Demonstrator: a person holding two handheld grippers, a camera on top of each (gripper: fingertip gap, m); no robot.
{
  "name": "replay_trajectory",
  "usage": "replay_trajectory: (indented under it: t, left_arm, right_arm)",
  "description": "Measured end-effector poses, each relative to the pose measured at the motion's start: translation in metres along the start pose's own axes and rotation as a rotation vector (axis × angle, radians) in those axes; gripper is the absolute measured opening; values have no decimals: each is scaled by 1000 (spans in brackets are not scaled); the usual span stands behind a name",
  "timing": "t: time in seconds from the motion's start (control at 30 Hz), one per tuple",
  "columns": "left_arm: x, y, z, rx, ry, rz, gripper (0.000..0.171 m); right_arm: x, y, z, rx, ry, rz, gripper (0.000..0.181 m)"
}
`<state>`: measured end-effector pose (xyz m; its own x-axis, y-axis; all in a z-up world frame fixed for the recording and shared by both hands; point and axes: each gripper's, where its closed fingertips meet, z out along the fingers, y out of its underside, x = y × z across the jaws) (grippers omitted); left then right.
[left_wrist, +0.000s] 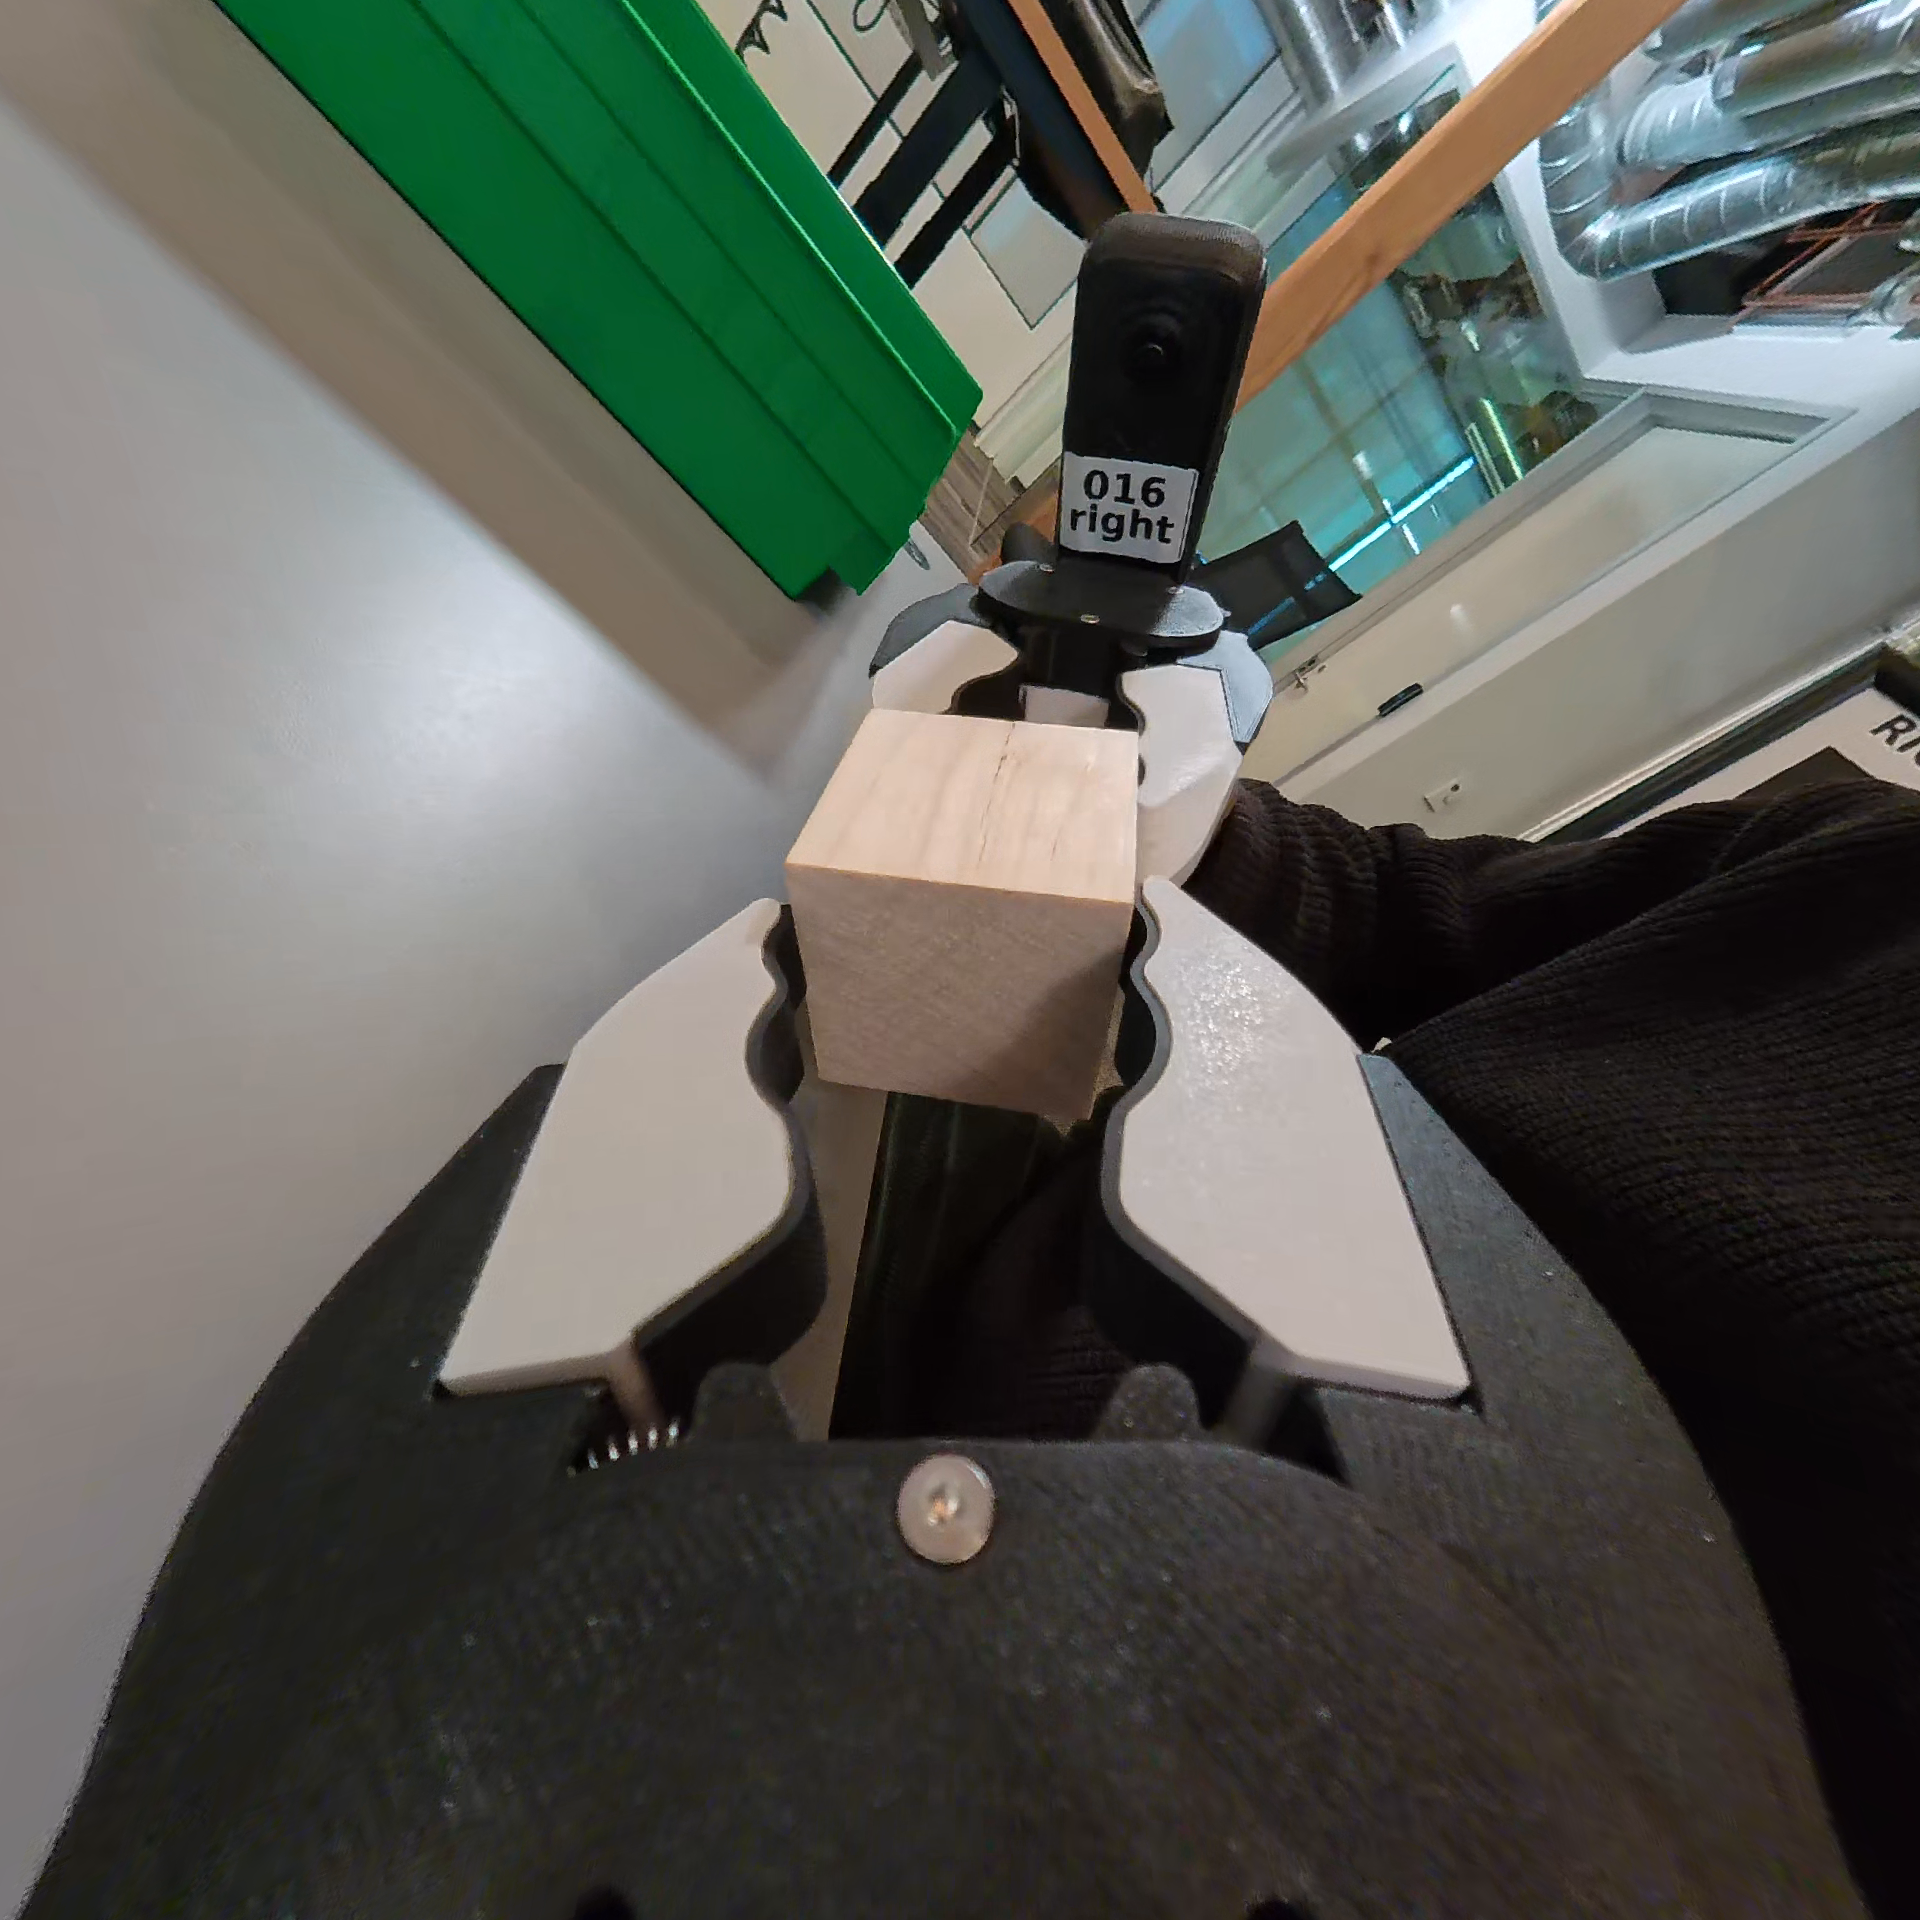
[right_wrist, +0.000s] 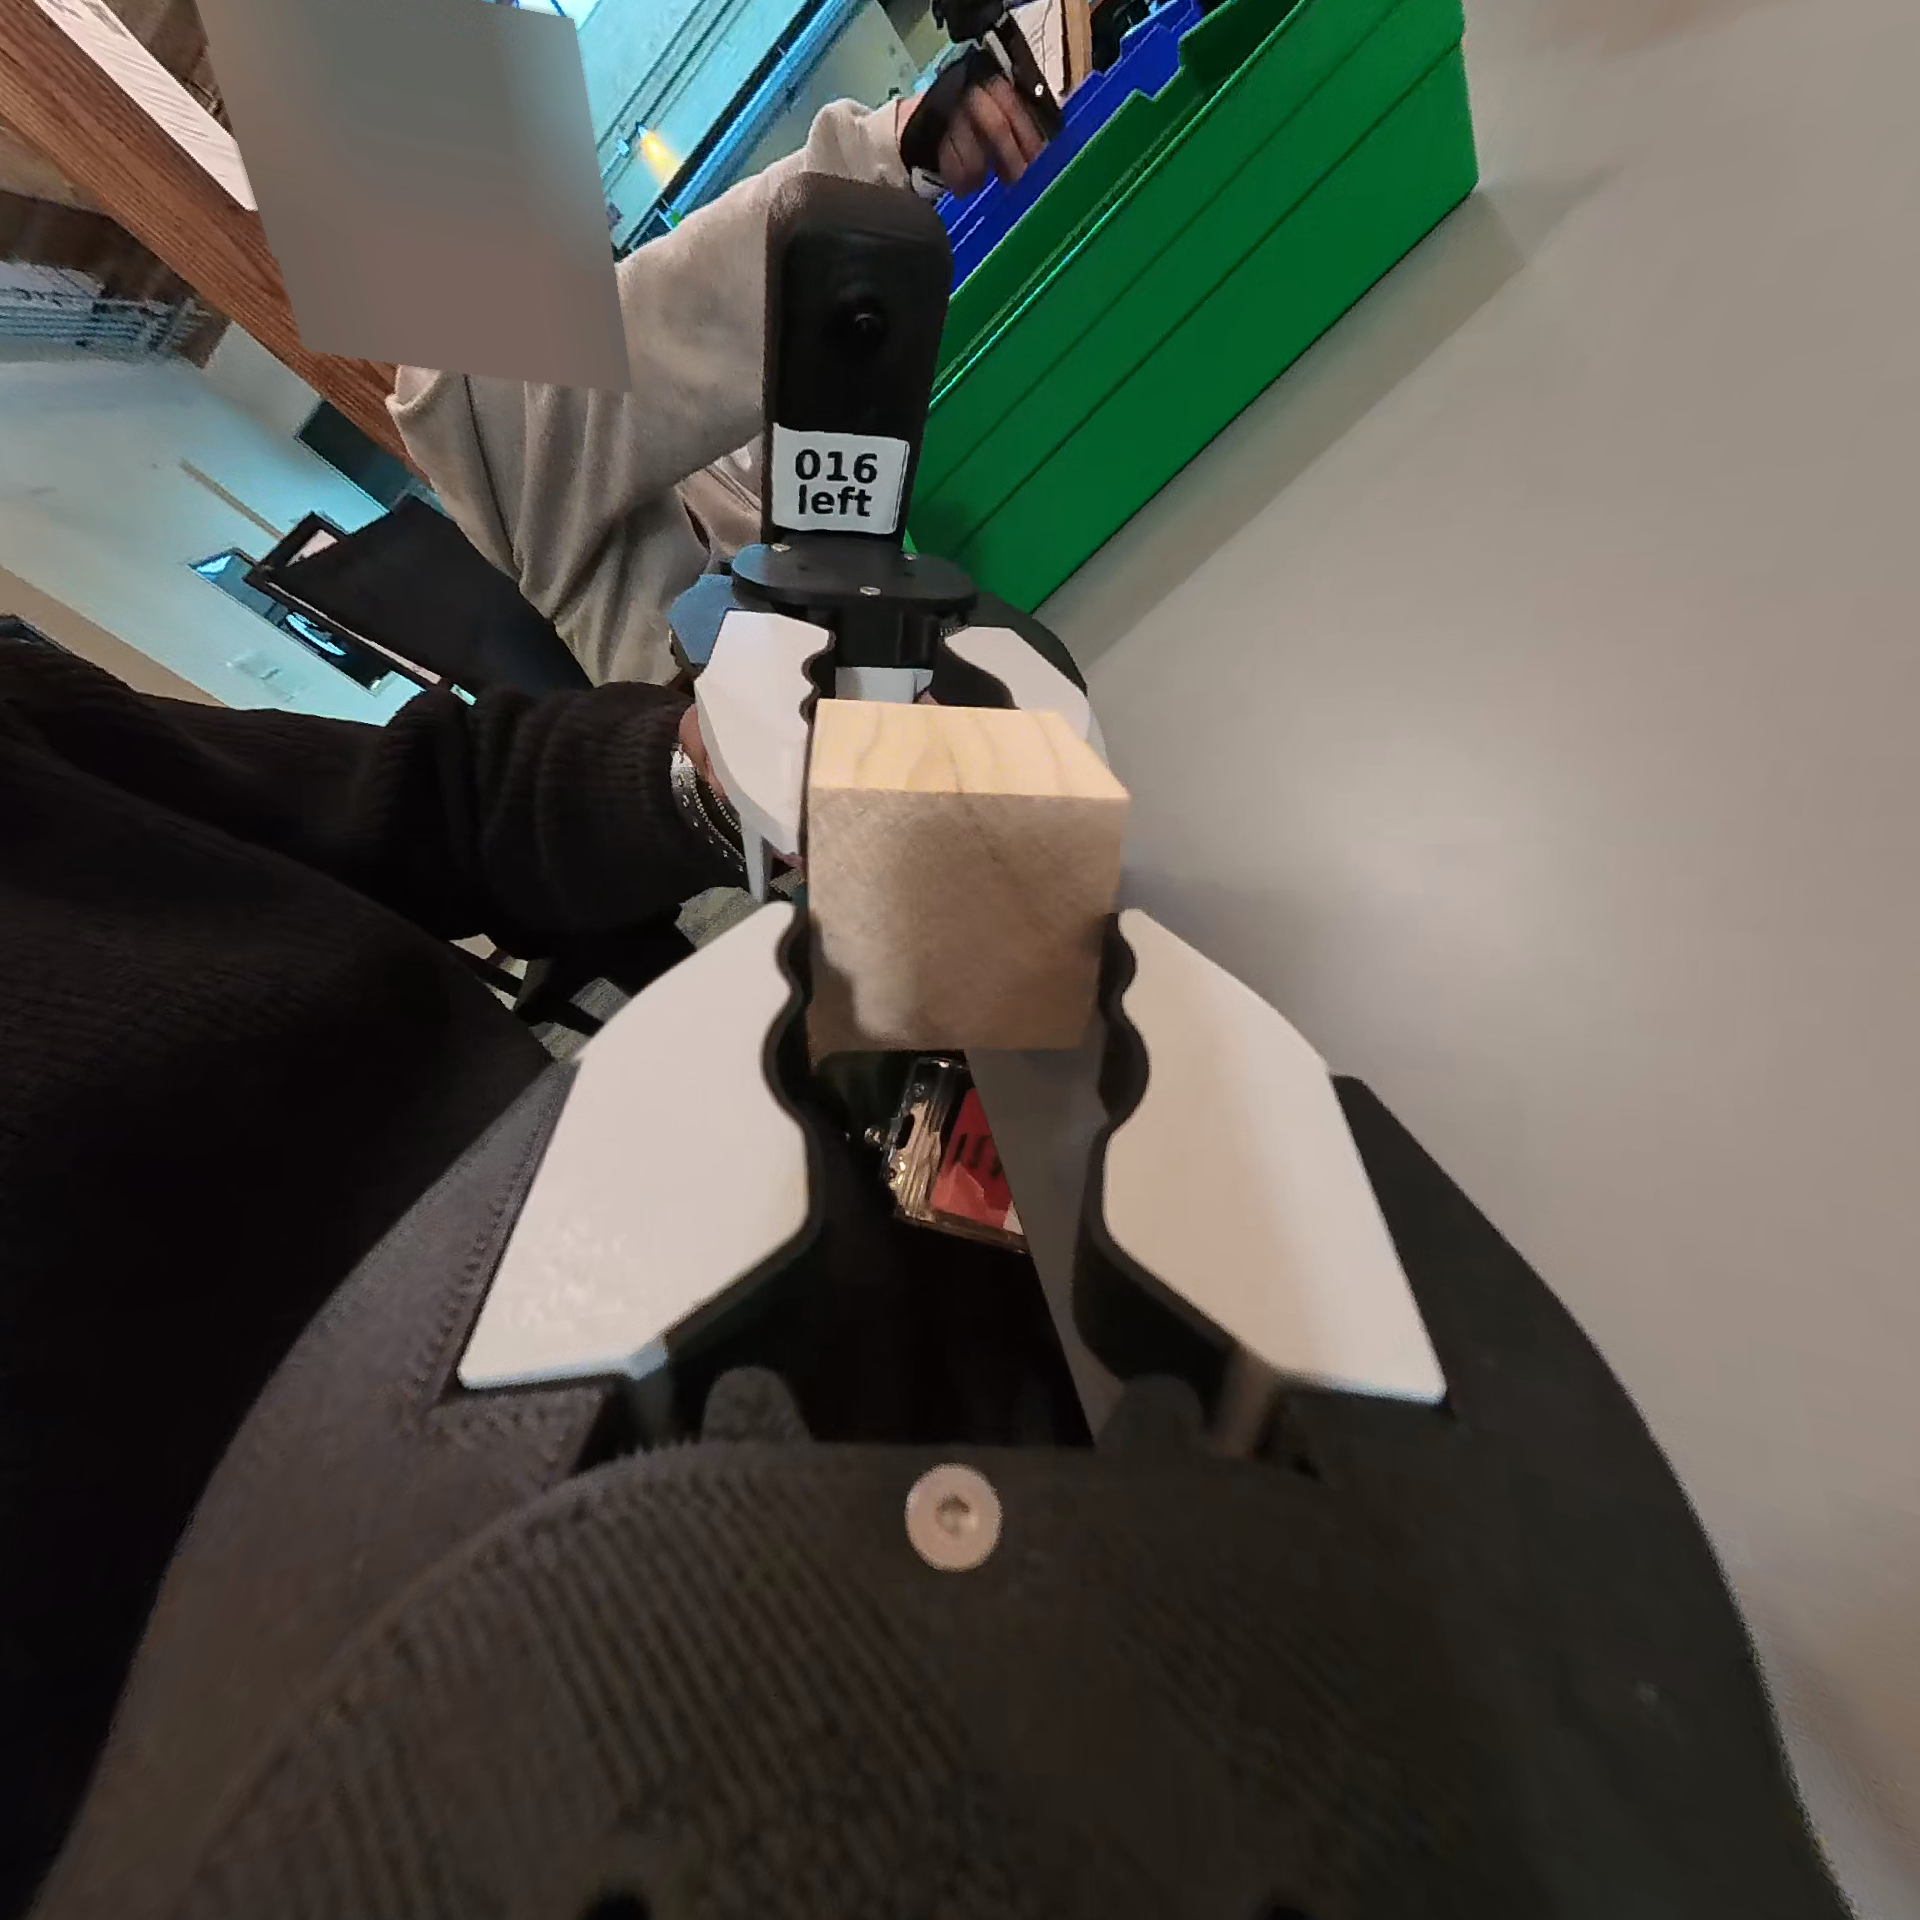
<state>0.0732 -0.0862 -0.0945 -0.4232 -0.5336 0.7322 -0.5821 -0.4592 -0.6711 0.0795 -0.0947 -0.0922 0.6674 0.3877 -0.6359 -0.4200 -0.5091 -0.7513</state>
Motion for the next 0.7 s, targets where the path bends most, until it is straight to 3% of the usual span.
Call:
replay_trajectory:
  t: [0.33, 0.53, 0.7]
  left_arm:
    - [4, -4, 0, 33, 15, 1, 59]
    - [8, -4, 0, 30, 10, 40, 63]
    - [9, -5, 0, 36, 14, 39, 64]
  right_arm:
    - [-2, -5, -2, 4, -14, 21, 54]
    - [2, -17, -11, 83, -39, 109, 53]
    - [2, -49, -40, 154, 66, -25, 53]
